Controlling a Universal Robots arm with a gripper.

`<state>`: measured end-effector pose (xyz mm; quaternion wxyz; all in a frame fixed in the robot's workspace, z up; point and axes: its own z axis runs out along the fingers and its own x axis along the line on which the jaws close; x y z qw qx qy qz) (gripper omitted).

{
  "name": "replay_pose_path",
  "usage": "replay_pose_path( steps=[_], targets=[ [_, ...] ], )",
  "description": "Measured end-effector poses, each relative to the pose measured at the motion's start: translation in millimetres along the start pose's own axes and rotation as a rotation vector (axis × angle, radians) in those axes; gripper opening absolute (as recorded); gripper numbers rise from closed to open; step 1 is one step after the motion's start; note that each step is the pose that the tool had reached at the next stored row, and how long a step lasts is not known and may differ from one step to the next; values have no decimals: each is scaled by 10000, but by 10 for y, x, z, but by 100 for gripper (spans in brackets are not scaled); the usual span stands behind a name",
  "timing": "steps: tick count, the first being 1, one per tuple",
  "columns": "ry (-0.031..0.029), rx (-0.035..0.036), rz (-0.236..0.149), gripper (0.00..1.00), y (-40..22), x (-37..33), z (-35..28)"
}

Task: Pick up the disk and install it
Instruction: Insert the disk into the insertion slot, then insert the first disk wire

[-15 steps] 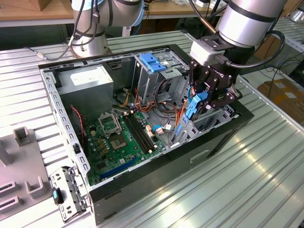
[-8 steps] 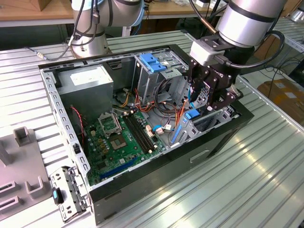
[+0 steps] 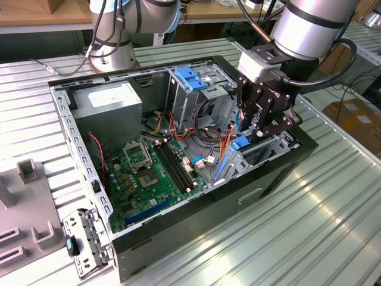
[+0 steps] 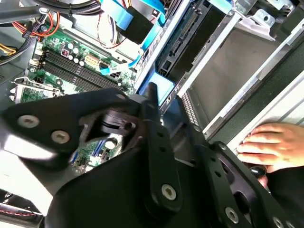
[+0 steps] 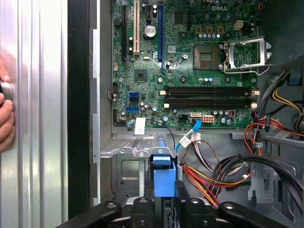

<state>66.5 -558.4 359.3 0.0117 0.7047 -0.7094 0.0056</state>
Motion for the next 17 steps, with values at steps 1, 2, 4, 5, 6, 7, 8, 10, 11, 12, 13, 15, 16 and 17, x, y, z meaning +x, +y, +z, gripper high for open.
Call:
replay_pose_path(
  steps=[1, 2, 4, 5, 6, 7, 8, 10, 11, 12, 13, 15, 16, 17],
  targets=[
    [0, 0, 0, 24, 0, 0, 0],
    [0, 0, 0, 24, 0, 0, 1],
    [0, 0, 0, 12, 0, 0, 1],
    [0, 0, 0, 11, 0, 0, 2],
    [0, 0, 0, 11, 0, 0, 2],
    [0, 0, 0, 11, 0, 0, 3],
    [0, 0, 0, 11, 0, 0, 3],
    [0, 0, 0, 11, 0, 0, 6],
    [0, 0, 0, 11, 0, 0, 8],
    [0, 0, 0, 11, 0, 0, 8],
    [0, 1, 0, 11, 0, 0, 9],
    [0, 0, 0, 11, 0, 0, 9],
    [0, 0, 0, 11, 0, 0, 10],
    [0, 0, 0, 11, 0, 0, 10]
  ],
)
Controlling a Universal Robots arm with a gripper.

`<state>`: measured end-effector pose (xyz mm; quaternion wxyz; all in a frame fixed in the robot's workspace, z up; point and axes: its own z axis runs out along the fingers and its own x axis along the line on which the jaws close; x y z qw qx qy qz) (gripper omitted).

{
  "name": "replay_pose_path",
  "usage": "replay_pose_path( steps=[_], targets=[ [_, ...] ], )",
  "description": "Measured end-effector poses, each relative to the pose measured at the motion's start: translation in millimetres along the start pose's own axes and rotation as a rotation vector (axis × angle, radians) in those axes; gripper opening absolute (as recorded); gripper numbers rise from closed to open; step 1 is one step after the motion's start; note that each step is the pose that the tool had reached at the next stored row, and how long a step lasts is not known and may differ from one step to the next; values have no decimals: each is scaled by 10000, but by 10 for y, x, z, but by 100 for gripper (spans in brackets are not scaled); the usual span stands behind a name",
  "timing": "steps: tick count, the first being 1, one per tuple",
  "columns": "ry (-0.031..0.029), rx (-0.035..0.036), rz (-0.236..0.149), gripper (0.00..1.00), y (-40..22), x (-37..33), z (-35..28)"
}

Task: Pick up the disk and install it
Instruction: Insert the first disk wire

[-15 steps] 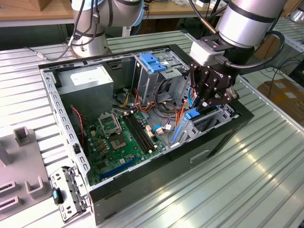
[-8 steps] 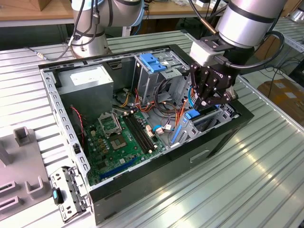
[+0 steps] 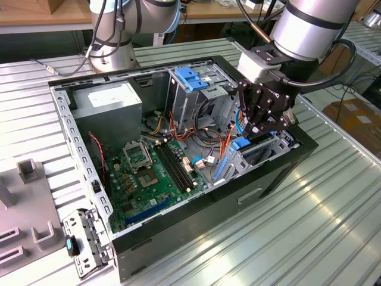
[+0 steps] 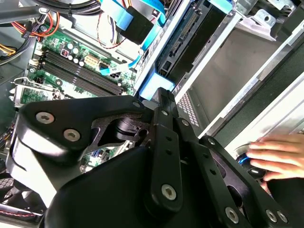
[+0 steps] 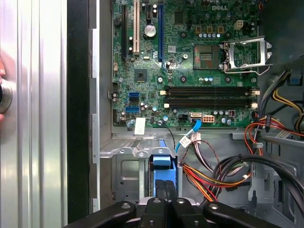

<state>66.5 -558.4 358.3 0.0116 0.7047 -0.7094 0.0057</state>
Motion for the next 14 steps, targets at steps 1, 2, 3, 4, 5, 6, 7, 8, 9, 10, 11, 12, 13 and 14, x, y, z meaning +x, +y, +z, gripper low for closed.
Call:
replay_pose_path(
  steps=[1, 2, 3, 4, 5, 6, 7, 8, 9, 10, 11, 12, 13, 14],
  targets=[
    [0, 0, 0, 11, 0, 0, 1],
    [-1, 0, 0, 11, 0, 0, 1],
    [0, 0, 0, 11, 0, 0, 1],
    [-1, 0, 2, 11, 0, 0, 2],
    [-2, 0, 0, 11, -8, 0, 2],
    [-3, 1, -3, 11, -19, 0, 2],
    [-2, 2, -6, 11, -41, 0, 1],
    [-2, 3, -6, 11, -64, 0, -2],
    [0, 5, -6, 11, -92, -1, -9],
    [-1, 8, -5, 11, -117, -1, -16],
    [-1, 11, -5, 11, -145, 0, -24],
    [-2, 13, -5, 11, -175, 0, -31],
    [-3, 15, -5, 11, -202, 0, -37],
    [-2, 17, -7, 11, -234, 0, -44]
  ],
)
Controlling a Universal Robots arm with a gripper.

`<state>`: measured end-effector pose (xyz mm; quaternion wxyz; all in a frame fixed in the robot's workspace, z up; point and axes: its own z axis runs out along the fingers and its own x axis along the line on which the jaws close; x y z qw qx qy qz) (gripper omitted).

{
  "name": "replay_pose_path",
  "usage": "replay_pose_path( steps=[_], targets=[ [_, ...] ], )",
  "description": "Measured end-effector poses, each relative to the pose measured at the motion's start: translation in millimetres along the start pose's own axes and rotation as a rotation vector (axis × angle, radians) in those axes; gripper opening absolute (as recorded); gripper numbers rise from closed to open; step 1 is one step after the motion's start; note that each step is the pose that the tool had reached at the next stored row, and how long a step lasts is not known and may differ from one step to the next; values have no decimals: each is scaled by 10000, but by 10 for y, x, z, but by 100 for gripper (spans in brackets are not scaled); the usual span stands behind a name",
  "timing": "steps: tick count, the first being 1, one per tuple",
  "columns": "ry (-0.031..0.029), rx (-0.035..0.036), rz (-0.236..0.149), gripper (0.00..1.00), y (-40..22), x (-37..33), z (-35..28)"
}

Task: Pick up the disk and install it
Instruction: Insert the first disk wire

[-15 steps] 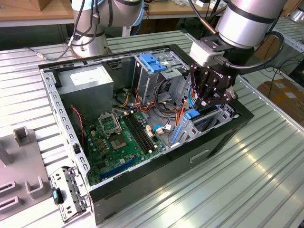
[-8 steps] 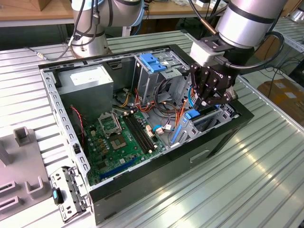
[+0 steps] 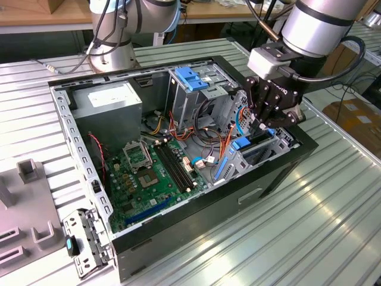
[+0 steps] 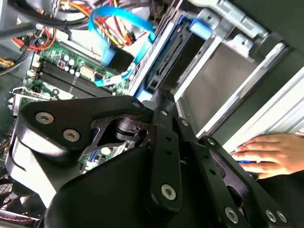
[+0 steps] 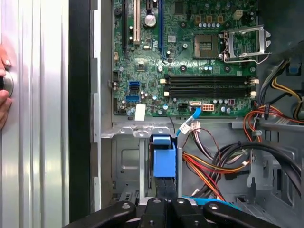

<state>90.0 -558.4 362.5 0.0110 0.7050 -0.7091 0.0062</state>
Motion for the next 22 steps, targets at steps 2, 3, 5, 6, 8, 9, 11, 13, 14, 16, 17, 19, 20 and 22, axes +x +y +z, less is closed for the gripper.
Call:
replay_pose_path(
  steps=[2, 3, 5, 6, 8, 9, 11, 13, 14, 16, 17, 19, 20, 22],
  targets=[
    [0, 4, 2, 11, -79, 0, -15],
    [-1, 5, 2, 11, -110, 0, -19],
    [0, 7, 1, 11, -176, 0, -28],
    [0, 12, 1, 11, -206, -1, -33],
    [1, 22, 2, 11, -263, -4, -43],
    [1, 26, 2, 11, -290, -7, -47],
    [-1, 39, 2, 11, -324, -17, -51],
    [1, 65, -152, 11, -328, -24, -52],
    [1, 70, -341, 11, -328, -24, -52],
    [5, 106, -879, 11, -328, -25, -52],
    [6, 128, -956, 11, -335, -26, -52],
    [7, 145, -975, 11, -364, -29, -55],
    [5, 157, -983, 11, -386, -35, -55],
    [9, 176, -1000, 11, -430, -76, -57]
  ],
)
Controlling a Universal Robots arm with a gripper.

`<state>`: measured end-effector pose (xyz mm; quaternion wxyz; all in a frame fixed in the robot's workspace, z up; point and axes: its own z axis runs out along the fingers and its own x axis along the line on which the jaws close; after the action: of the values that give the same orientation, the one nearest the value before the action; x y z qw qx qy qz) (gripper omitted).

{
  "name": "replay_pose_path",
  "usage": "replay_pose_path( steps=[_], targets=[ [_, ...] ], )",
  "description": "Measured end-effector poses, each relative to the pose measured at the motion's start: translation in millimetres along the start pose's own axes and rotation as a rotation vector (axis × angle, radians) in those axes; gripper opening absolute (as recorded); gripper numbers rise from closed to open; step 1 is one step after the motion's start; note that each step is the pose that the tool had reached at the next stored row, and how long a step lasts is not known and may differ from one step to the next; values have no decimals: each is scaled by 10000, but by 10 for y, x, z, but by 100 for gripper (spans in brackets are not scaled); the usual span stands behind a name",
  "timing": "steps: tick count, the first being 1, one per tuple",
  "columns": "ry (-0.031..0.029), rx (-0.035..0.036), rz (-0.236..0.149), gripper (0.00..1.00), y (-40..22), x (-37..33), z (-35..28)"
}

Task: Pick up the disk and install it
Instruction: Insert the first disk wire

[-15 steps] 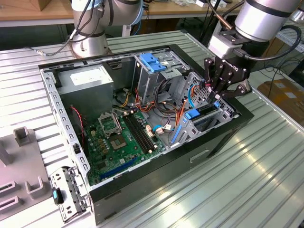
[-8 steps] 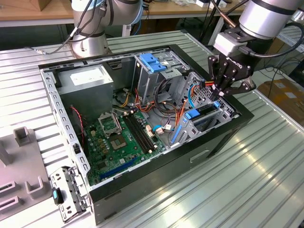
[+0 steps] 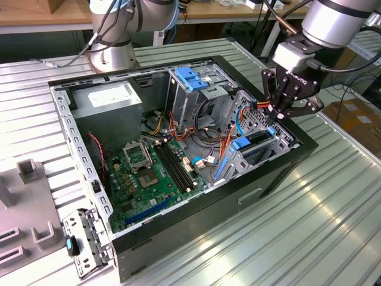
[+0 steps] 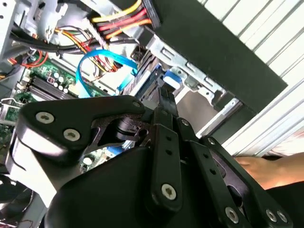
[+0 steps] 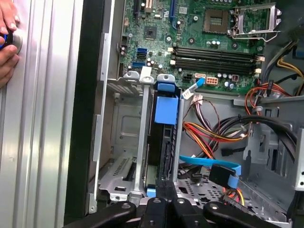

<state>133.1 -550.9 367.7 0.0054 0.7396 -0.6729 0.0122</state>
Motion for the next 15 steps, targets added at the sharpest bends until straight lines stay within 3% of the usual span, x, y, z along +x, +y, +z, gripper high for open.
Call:
replay_pose_path(
  steps=[4, 6, 10, 12, 15],
  targets=[
    [6, 36, -23, 11, -68, -67, -5],
    [9, 70, -24, 11, -130, -117, -12],
    [30, 72, -25, 11, -251, -248, -14],
    [63, 68, -24, 11, -251, -253, -14],
    [65, 68, -24, 11, -251, -253, -14]
  ],
)
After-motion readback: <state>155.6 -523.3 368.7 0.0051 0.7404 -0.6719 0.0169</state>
